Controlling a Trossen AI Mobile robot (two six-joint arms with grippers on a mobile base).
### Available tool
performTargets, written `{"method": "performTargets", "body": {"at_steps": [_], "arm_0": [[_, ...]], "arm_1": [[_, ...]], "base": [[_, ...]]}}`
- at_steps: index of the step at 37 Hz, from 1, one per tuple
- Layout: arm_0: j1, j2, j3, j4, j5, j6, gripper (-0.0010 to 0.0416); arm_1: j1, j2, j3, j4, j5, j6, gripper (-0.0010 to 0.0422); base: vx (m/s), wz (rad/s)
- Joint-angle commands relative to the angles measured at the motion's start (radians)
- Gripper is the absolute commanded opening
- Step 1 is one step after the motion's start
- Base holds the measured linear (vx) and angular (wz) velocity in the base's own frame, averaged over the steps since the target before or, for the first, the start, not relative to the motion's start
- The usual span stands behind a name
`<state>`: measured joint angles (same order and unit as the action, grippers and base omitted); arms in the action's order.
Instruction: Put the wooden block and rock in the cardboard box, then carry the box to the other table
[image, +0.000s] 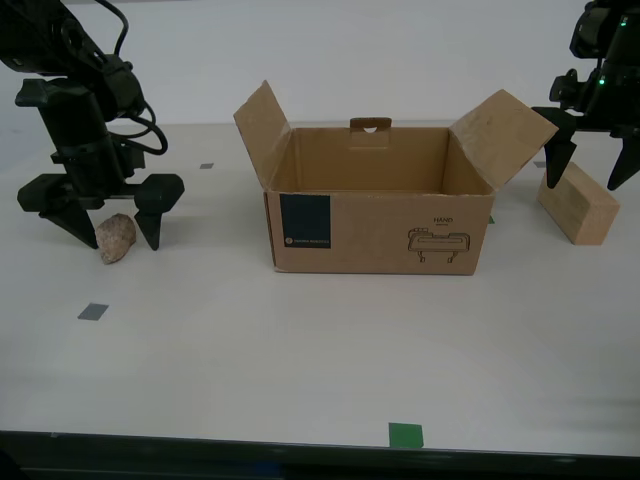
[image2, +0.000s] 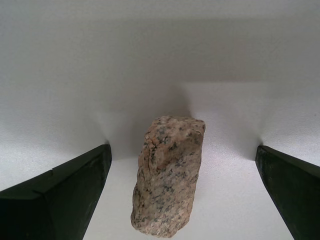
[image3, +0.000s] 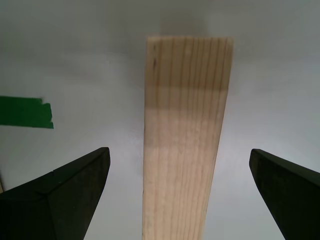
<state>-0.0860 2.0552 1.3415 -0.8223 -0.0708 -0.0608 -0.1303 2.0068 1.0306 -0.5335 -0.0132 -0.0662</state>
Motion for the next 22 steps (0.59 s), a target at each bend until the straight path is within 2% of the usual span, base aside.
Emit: {"method": "performTargets", "body": {"at_steps": [1, 7, 11, 13, 22], "arm_0": [[0.0, 0.001, 0.0, 0.018, -0.003, -0.005, 0.0389], [0.0, 0.037, -0.003, 0.014, -0.003, -0.003, 0.0389], [0.0, 0.078, -0.005, 0.014, -0.002, -0.003, 0.0389], [0.0, 0.09, -0.005, 0.015, -0.002, -0.003, 0.039], [0.001, 0.09, -0.005, 0.03, -0.002, -0.002, 0.039]], "arm_1": [[0.0, 0.003, -0.002, -0.008, 0.006, -0.002, 0.0398], [0.0, 0.003, -0.002, -0.005, 0.01, -0.001, 0.0398], [-0.001, 0.003, -0.002, -0.005, 0.055, -0.002, 0.0398], [-0.001, 0.003, -0.002, -0.008, 0.065, -0.002, 0.0398], [-0.001, 0.003, -0.002, -0.007, 0.067, -0.005, 0.0398]], "base": [[0.0, 0.0], [0.0, 0.0], [0.0, 0.0], [0.0, 0.0], [0.0, 0.0]]}}
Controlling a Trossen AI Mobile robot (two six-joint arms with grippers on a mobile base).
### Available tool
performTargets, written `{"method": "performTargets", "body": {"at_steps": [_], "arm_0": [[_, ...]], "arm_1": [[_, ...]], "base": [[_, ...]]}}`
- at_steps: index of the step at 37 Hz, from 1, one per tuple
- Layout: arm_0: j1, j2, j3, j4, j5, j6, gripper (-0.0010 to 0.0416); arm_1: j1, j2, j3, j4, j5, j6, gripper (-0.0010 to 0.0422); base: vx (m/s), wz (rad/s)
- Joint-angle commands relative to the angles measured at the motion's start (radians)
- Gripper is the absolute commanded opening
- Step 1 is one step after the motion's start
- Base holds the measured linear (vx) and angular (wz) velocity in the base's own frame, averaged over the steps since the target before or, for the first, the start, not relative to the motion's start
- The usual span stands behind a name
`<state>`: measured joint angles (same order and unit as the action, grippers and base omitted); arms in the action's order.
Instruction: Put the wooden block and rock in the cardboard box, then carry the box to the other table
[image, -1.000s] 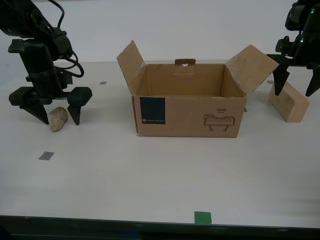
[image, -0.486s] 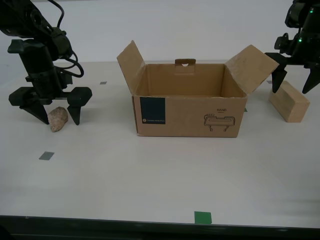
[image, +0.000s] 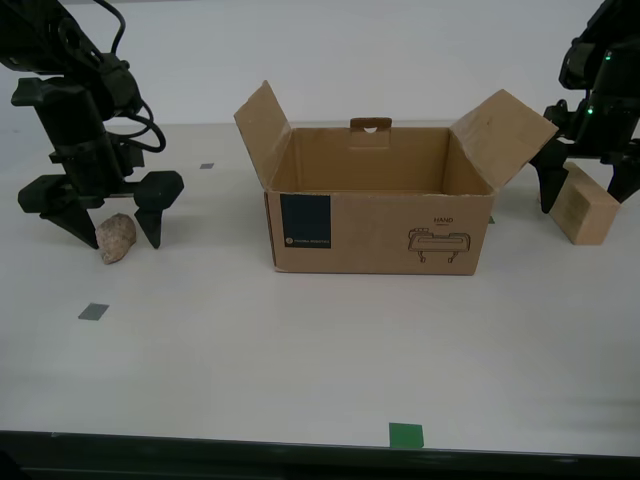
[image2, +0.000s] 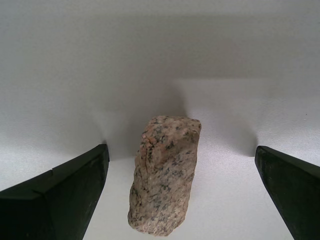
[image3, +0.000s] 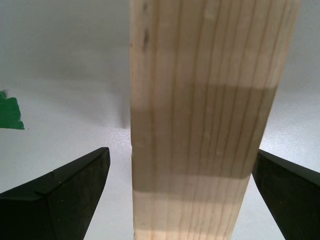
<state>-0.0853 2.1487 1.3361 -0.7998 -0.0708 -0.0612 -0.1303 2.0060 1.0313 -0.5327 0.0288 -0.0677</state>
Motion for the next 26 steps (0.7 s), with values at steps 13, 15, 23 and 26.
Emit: {"method": "performTargets", "body": {"at_steps": [13, 15, 23, 26], "arm_0": [[0.001, -0.003, -0.001, 0.012, -0.002, 0.0, 0.039], [0.001, -0.003, -0.001, 0.011, -0.003, 0.0, 0.0389], [0.001, -0.003, -0.001, 0.012, -0.003, 0.0, 0.0386], [0.001, -0.003, -0.001, 0.014, -0.003, 0.001, 0.038]], "arm_1": [[-0.002, 0.004, -0.003, -0.003, 0.024, -0.002, 0.0398], [-0.002, 0.004, -0.003, -0.002, 0.024, -0.003, 0.0398], [-0.002, 0.004, -0.003, 0.008, 0.017, -0.003, 0.0398], [-0.002, 0.004, -0.003, 0.014, 0.005, -0.005, 0.0393]], "base": [[0.0, 0.0], [0.0, 0.0], [0.0, 0.0], [0.0, 0.0]]}}
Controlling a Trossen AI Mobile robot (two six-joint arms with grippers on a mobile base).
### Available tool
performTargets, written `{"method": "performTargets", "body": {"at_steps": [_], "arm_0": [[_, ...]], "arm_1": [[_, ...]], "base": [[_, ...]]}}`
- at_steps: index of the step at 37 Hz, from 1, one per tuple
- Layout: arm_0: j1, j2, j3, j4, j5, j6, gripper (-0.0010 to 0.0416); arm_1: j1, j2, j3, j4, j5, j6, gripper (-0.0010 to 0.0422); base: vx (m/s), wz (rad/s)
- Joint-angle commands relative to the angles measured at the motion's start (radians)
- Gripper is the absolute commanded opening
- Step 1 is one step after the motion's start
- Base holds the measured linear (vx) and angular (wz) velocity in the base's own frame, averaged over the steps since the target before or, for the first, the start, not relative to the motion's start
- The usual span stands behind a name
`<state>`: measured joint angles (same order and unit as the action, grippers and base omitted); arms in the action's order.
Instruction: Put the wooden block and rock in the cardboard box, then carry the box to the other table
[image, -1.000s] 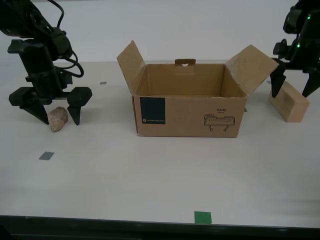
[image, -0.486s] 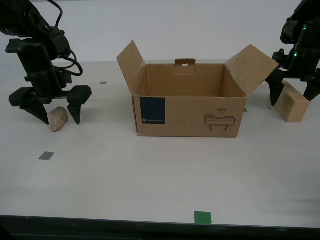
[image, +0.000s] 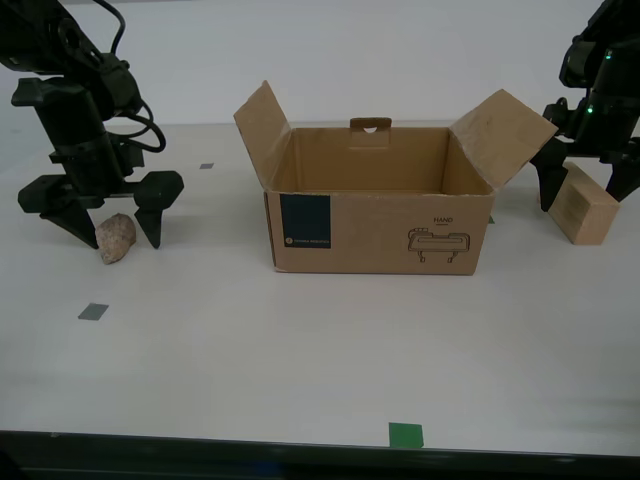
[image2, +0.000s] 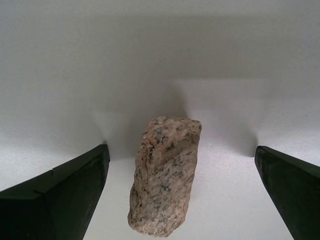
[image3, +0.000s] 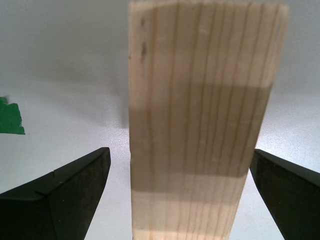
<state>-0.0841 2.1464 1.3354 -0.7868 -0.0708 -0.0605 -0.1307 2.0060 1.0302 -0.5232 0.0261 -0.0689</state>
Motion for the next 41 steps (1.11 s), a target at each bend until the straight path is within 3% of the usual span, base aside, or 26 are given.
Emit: {"method": "performTargets", "body": {"at_steps": [1, 25, 41], "arm_0": [[0.0, -0.001, 0.0, 0.001, -0.003, 0.0, 0.0377], [0.0, -0.001, 0.0, 0.002, -0.003, 0.0, 0.0275], [0.001, -0.001, 0.0, 0.002, -0.003, 0.0, 0.015]], "arm_1": [[-0.001, 0.004, -0.002, 0.006, 0.008, -0.007, 0.039], [-0.001, 0.004, -0.002, 0.029, 0.007, -0.023, 0.0328], [-0.001, 0.004, -0.002, 0.038, 0.007, -0.06, 0.0234]], "base": [[0.0, 0.0], [0.0, 0.0], [0.0, 0.0]]}}
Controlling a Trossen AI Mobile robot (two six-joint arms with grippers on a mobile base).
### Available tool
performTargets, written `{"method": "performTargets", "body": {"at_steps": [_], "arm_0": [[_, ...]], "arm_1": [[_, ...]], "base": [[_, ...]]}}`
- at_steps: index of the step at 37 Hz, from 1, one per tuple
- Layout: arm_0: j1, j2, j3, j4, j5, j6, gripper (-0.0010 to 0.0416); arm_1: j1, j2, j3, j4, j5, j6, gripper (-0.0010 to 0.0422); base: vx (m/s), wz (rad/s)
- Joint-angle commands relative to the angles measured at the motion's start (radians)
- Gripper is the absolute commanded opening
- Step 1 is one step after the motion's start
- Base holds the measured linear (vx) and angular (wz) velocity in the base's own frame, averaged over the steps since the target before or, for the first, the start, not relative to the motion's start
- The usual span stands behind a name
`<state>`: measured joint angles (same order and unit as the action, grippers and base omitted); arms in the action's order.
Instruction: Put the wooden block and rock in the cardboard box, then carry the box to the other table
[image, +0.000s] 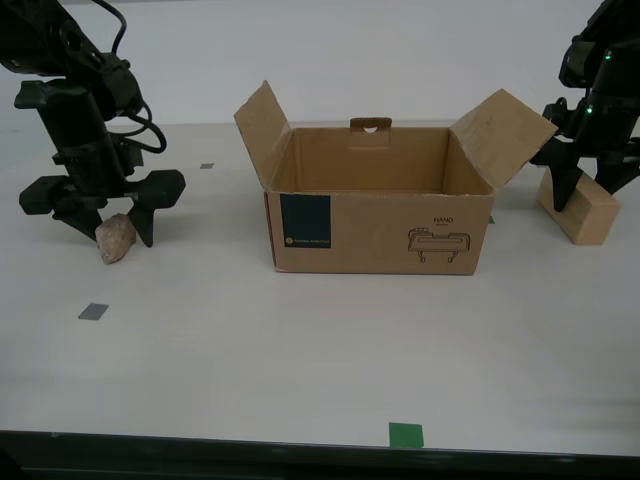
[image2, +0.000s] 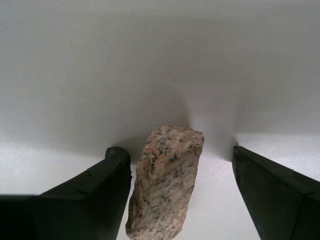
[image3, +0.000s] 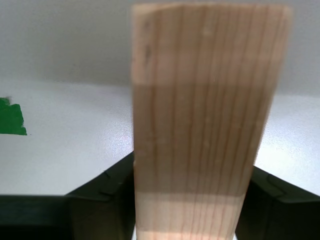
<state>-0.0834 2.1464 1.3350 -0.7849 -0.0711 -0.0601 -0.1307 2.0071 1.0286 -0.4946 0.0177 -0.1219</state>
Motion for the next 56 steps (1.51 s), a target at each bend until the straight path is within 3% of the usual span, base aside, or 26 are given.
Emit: {"method": "performTargets", "body": {"at_steps": [1, 12, 19, 22, 35, 42, 56], "arm_0": [[0.0, -0.001, 0.0, 0.0, -0.002, 0.0, 0.0137], [0.0, -0.001, 0.0, 0.0, -0.002, 0.0, -0.0002], [0.0, -0.001, 0.0, -0.001, -0.002, 0.004, -0.0004], [0.0, -0.001, 0.0, -0.002, -0.002, 0.005, 0.0001], [0.0, -0.001, 0.0, -0.004, -0.003, 0.008, -0.0001], [0.0, -0.001, 0.0, -0.01, -0.002, 0.008, -0.0001], [0.0, -0.009, 0.0, -0.065, -0.002, 0.009, -0.0001]], "arm_1": [[-0.001, 0.003, 0.0, 0.01, 0.016, -0.008, 0.0226], [-0.001, 0.003, 0.0, 0.011, 0.014, -0.031, 0.011], [-0.001, 0.003, 0.0, 0.008, -0.01, -0.036, -0.0007], [-0.001, 0.002, 0.0, 0.007, -0.01, -0.035, 0.0007], [-0.001, -0.041, 0.0, -0.001, -0.012, -0.036, -0.0001], [-0.001, -0.099, 0.0, -0.02, -0.047, -0.035, -0.0001], [-0.001, -0.192, 0.0, -0.059, -0.047, -0.023, -0.0001]], "base": [[0.0, 0.0], [0.0, 0.0], [0.0, 0.0], [0.0, 0.0], [0.0, 0.0], [0.0, 0.0], [0.0, 0.0]]}}
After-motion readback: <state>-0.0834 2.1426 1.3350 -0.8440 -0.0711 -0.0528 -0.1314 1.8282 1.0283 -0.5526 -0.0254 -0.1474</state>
